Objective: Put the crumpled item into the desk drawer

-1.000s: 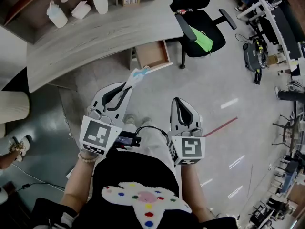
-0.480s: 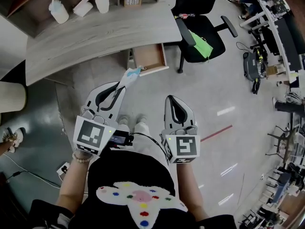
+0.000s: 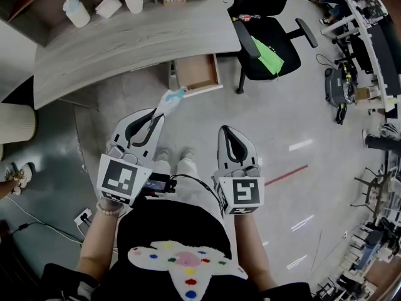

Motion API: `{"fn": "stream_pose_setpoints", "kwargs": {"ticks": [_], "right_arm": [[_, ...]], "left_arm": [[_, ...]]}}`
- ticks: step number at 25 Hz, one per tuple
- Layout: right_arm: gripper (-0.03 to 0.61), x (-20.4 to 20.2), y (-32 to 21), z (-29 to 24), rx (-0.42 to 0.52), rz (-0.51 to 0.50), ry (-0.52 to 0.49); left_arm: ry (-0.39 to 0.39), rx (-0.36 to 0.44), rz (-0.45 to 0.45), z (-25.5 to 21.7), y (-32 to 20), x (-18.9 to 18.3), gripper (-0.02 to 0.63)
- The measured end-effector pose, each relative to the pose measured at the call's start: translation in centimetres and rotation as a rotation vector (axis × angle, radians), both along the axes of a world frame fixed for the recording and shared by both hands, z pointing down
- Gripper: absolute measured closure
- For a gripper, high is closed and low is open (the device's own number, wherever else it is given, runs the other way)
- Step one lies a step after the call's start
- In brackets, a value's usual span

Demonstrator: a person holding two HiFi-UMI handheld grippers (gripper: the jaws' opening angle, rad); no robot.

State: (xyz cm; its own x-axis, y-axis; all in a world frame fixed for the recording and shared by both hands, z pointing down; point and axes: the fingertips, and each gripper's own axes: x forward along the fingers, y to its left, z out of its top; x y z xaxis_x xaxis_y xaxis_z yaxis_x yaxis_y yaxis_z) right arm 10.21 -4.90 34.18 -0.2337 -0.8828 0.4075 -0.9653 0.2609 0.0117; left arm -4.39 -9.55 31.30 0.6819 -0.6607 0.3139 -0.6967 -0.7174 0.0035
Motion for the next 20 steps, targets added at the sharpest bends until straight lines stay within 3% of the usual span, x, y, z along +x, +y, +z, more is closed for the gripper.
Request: {"fn": "stream_pose_setpoints", "kwargs": {"ticks": [7, 20], "right_arm": [[0.575, 1.0, -1.1, 0.8, 0.024, -0.001, -0.008], [0.575, 2.9, -3.6, 5.2, -0.019, 0.002, -0.008]], "left_arm": [[-0.003, 0.011, 0.000, 0.7, -0.6, 0.7, 0.565], [-0.030, -0.059, 0.007, 6.5, -3.4, 3.1, 0.564]]}}
